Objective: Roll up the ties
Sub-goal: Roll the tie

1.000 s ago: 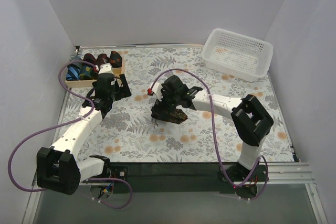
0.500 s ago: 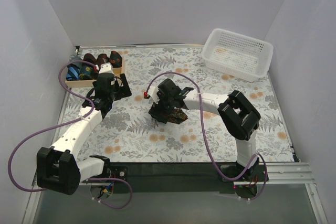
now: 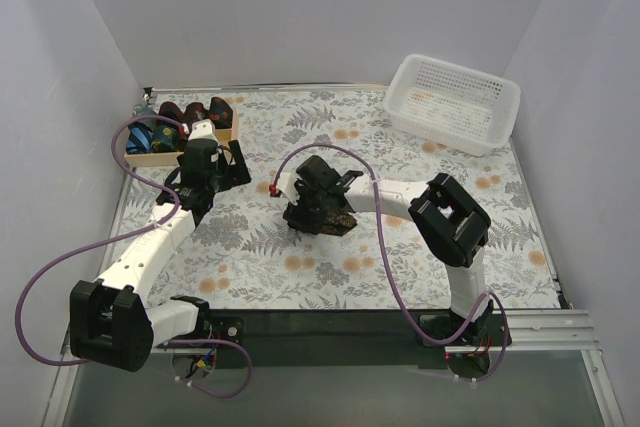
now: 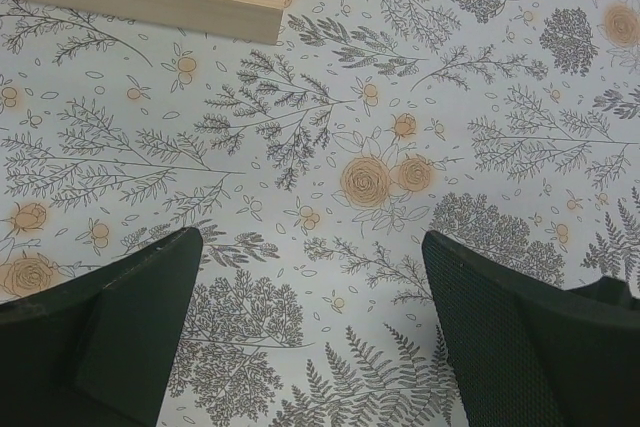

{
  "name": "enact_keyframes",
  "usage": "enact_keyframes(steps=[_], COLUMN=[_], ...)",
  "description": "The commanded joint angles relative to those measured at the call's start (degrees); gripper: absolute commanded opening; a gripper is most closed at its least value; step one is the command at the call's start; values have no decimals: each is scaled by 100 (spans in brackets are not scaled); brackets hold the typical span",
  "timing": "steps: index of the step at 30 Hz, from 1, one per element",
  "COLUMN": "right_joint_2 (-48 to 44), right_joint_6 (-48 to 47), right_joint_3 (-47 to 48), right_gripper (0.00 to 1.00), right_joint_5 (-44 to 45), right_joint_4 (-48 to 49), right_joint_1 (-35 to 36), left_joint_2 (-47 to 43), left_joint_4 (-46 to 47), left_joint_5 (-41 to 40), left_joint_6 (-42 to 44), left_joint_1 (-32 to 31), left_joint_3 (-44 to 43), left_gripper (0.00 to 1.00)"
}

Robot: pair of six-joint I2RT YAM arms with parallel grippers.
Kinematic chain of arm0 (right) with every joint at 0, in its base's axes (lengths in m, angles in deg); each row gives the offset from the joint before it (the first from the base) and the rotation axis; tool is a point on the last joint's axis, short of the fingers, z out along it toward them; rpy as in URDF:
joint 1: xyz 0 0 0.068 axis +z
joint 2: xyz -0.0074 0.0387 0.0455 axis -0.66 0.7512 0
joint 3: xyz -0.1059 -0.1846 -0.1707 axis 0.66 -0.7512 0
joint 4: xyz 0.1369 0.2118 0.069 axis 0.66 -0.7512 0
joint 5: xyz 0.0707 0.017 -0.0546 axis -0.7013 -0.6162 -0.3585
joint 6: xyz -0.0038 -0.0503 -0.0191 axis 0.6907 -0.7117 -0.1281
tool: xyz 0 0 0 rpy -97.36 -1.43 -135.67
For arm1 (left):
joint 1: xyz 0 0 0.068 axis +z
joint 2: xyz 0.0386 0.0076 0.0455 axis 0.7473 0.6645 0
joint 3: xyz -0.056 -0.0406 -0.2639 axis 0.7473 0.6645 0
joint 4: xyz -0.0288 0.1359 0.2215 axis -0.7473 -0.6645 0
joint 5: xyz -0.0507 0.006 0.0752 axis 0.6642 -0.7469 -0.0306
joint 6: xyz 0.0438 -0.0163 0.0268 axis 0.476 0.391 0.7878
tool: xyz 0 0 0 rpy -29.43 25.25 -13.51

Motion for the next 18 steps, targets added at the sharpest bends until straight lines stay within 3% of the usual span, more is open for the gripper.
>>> enact_keyframes(steps=[1, 9, 15, 18], right_joint_2=[81, 90, 46, -7], right_joint_6=[-239, -379, -599, -696], right_joint_3=[12, -5, 12, 91], right_gripper=[57, 40, 40, 51], right_joint_5=[-15, -120, -252, -366], right_joint_4=[23, 23, -21, -100], right_joint_1=[85, 138, 191, 200], left_joint_2=[-62, -53, -10, 26], left_joint_4=[93, 84, 93, 102], left_joint_5=[67, 129, 339, 506], left_joint_6=[58, 58, 41, -30], left_joint_1=[42, 51, 77, 104], left_joint_3=[40, 40, 48, 48], left_gripper=[85, 85, 85, 88])
